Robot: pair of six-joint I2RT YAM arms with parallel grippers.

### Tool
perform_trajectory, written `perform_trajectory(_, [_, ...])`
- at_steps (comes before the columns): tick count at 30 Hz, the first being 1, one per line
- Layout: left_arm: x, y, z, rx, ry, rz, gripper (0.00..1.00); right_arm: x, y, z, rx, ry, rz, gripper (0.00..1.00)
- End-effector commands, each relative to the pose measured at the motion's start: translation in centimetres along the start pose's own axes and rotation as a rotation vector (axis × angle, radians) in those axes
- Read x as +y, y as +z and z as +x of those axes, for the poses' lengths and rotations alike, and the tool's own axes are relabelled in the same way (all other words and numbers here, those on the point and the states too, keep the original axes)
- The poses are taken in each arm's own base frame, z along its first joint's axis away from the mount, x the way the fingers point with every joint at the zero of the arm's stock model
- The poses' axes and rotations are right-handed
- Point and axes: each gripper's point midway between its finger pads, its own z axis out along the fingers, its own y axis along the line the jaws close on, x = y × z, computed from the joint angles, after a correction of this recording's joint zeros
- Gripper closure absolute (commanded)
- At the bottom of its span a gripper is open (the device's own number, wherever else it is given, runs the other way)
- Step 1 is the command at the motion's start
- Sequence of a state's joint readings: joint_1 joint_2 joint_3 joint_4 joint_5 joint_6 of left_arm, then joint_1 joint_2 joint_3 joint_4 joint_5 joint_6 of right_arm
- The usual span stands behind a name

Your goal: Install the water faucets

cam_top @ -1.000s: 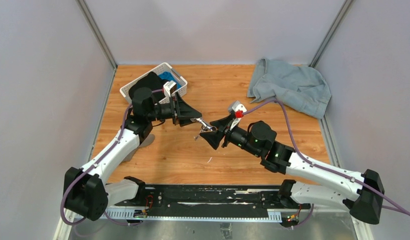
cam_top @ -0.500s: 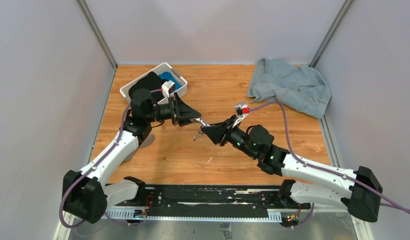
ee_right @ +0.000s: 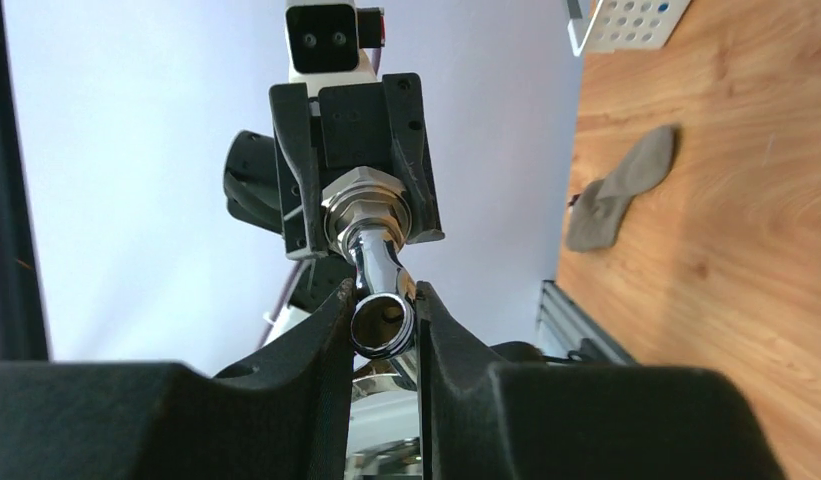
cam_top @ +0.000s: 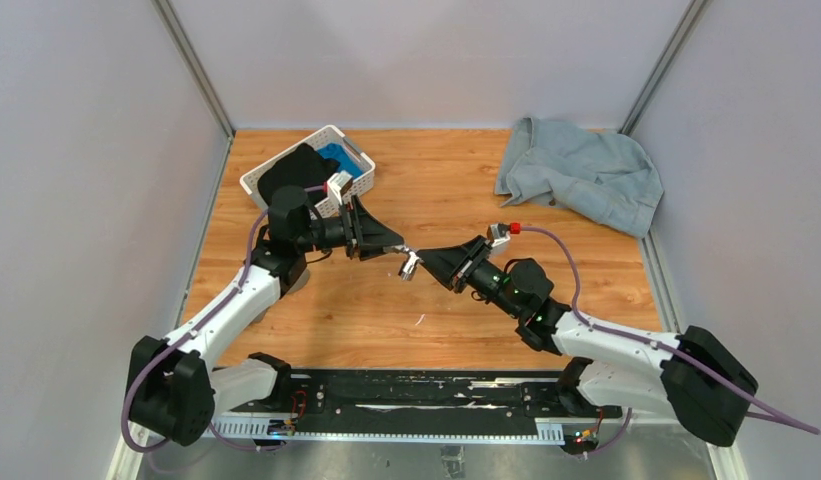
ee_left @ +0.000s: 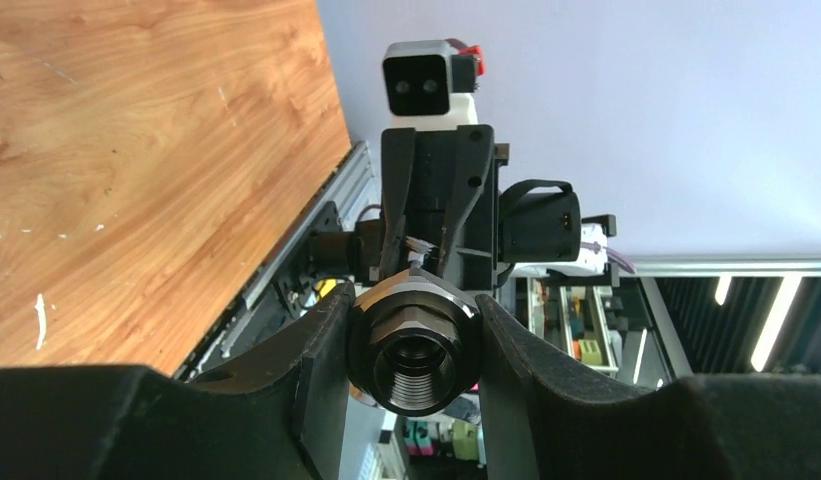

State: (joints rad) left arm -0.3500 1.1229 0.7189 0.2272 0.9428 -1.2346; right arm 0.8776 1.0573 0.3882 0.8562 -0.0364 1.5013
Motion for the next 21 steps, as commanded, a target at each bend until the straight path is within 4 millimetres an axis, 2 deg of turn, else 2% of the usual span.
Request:
perform_trajectory(1, [-0.6, -0.1, -0.1, 0.005, 0.051, 0.026, 1.00, 5.7, -0.1, -1.0, 0.032, 0.200, -0.198, 0.82])
perform_trajectory(6, [-0.6, 0.0, -0.2, 0.010, 0.037, 0.026, 1.00, 4.5, -0.6, -0.5, 0.071, 0.064, -0.084, 0.56])
perform_trajectory(11, [-0.7, 0.1, -0.2, 0.023, 0.008, 0.026, 1.00, 3.6, -3.2, -1.9, 0.039, -0.246, 0.048, 0.45])
perform_trajectory(13, [-0.9, 0.2, -0.3, 0.026, -0.003, 0.029, 1.00, 3.7, -4.9, -3.1, 0.013, -0.474, 0.127, 0.43])
perform_trajectory(15, [-1.3, 0.2, -0.4, 0.031, -0.018, 0.035, 1.00, 5.2, -6.1, -3.8, 0.033, -0.808, 0.108, 0.43])
perform_trajectory(19, [-1.9, 0.2, -0.4, 0.047, -0.086, 0.039, 1.00, 6.5, -7.7, -3.5, 0.161, -1.381, 0.018, 0.46])
perform_trajectory(21, [-1.4, 0.3, -0.4, 0.056, -0.134, 0.011, 1.00, 6.5, -8.1, -3.4, 0.216, -1.632, -0.024, 0.47])
